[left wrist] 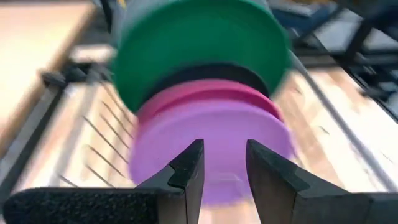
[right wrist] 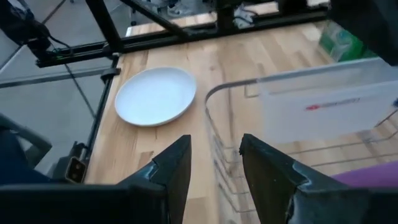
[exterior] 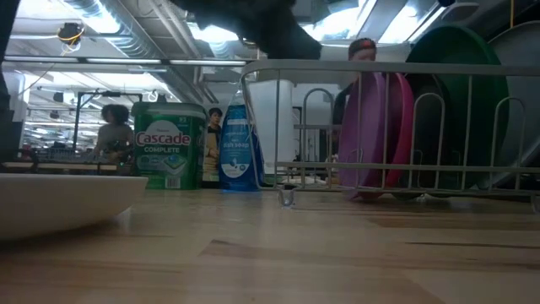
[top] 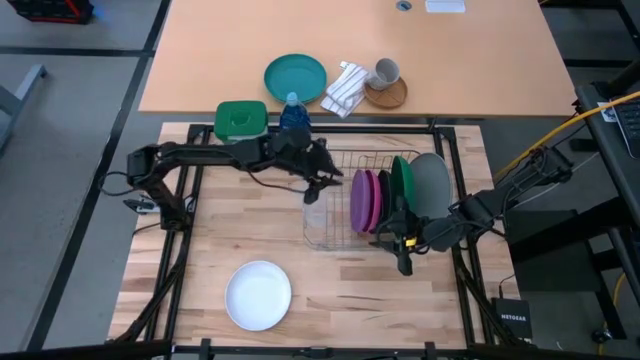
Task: Sort dishes
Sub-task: Put the white plate into the dish rack
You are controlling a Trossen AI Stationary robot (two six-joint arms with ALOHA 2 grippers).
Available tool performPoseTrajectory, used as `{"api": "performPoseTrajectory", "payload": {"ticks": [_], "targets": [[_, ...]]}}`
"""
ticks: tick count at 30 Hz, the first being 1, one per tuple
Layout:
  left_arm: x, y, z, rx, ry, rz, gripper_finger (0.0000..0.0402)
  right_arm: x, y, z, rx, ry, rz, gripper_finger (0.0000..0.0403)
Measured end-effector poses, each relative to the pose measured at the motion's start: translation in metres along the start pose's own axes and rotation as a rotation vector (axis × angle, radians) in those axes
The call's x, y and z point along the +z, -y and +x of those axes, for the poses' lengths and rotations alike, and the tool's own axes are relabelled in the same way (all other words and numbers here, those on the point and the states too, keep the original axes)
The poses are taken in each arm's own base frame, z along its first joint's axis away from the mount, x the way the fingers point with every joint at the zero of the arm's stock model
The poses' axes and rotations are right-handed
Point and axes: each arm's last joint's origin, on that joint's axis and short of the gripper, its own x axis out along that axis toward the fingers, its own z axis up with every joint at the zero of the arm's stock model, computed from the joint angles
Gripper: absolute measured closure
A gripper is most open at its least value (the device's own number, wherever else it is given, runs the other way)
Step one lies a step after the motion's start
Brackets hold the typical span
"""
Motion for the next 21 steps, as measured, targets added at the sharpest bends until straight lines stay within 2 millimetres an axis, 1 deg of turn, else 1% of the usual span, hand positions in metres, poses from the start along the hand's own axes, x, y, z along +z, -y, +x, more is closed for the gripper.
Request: {"api": "performPoseTrajectory", "payload": {"ticks": [3,7,12,17,21], "targets": [[0.000,0.021,-0.010,-0.055,-0.090,-0.003,0.0295,-0.003,-0.004,0.007,0.034,-0.033,0.053,0.0255],[-0.003,0.054,-0.023,-0.151,-0.220,0.050,0.0295,-0.006,-0.013,0.020,0.125,-0.070,0.089,0.0255],[-0.009,0.093,-0.031,-0.265,-0.341,0.104,0.0295,-0.003,-0.024,0.032,0.229,-0.035,0.108,0.0255],[-0.019,0.123,-0.035,-0.351,-0.459,0.137,0.0295,0.002,-0.033,0.029,0.330,0.016,0.051,0.0255],[-0.030,0.139,-0.043,-0.390,-0.603,0.126,0.0295,-0.002,-0.041,0.023,0.336,0.030,-0.010,0.0255]]}}
